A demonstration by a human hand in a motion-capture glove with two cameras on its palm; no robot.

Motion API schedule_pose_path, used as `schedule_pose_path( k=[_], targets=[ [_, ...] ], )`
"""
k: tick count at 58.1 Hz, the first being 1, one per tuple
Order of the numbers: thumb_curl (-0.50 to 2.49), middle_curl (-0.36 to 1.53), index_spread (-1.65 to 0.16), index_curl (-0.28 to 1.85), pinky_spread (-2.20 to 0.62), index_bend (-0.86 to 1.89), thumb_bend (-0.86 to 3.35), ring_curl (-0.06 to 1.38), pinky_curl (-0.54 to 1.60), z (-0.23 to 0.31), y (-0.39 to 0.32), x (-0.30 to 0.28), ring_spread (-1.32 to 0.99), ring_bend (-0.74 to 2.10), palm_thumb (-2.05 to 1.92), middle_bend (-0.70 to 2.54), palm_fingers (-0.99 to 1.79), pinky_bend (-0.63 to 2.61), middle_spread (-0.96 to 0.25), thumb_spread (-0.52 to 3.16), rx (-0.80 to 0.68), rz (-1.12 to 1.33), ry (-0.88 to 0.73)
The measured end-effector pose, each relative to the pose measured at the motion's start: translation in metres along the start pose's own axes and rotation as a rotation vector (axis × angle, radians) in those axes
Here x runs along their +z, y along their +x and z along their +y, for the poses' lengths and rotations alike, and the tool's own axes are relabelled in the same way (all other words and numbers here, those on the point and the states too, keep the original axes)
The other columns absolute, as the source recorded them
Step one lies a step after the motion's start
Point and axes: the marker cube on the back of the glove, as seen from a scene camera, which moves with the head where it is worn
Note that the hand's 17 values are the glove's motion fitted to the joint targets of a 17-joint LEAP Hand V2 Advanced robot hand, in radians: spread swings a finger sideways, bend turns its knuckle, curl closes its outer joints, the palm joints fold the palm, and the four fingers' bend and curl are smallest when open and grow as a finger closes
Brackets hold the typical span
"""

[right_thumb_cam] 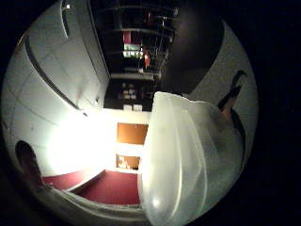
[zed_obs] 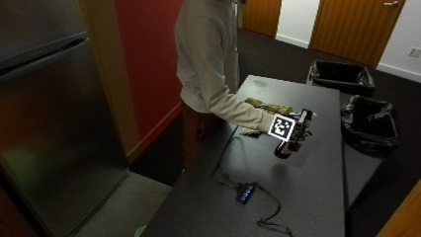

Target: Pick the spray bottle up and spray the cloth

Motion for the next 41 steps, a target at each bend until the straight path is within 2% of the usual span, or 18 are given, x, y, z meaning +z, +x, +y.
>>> schedule_pose_path(
  k=[2,8,11,14,18,25,31,41],
  targets=[
    [0.64,0.49,-0.15,0.48,-0.19,0.33,-0.03,0.42,0.36,-0.009,-0.014,-0.002,-0.17,0.58,0.98,0.56,1.40,0.29,-0.10,0.39,-0.031,0.004,0.013],
    [0.67,0.50,-0.15,0.50,-0.20,0.36,-0.03,0.43,0.37,-0.017,-0.063,-0.017,-0.17,0.59,0.97,0.57,1.40,0.31,-0.10,0.31,-0.106,-0.033,-0.089],
    [0.68,0.50,-0.14,0.50,-0.20,0.36,-0.04,0.44,0.38,-0.026,-0.076,-0.008,-0.18,0.60,0.96,0.57,1.39,0.32,-0.10,0.29,-0.142,0.072,-0.072],
    [0.69,0.50,-0.14,0.51,-0.21,0.36,-0.04,0.44,0.38,-0.021,-0.099,-0.005,-0.18,0.60,0.96,0.57,1.39,0.33,-0.10,0.26,-0.175,0.073,-0.108],
    [0.70,0.50,-0.14,0.52,-0.21,0.37,-0.04,0.44,0.38,-0.011,-0.104,-0.007,-0.18,0.60,0.95,0.57,1.39,0.33,-0.10,0.24,-0.232,0.255,-0.179],
    [0.71,0.50,-0.14,0.52,-0.21,0.38,-0.04,0.44,0.38,0.011,-0.140,0.008,-0.18,0.60,0.95,0.57,1.39,0.34,-0.10,0.21,-0.335,0.393,-0.309],
    [0.72,0.50,-0.14,0.53,-0.21,0.39,-0.04,0.44,0.38,0.031,-0.166,0.016,-0.19,0.60,0.95,0.58,1.39,0.34,-0.10,0.19,-0.372,0.493,-0.443],
    [0.74,0.50,-0.14,0.53,-0.21,0.40,-0.03,0.44,0.38,0.063,-0.209,0.041,-0.19,0.61,0.94,0.58,1.39,0.34,-0.11,0.17,-0.442,0.802,-0.625]
  ],
)
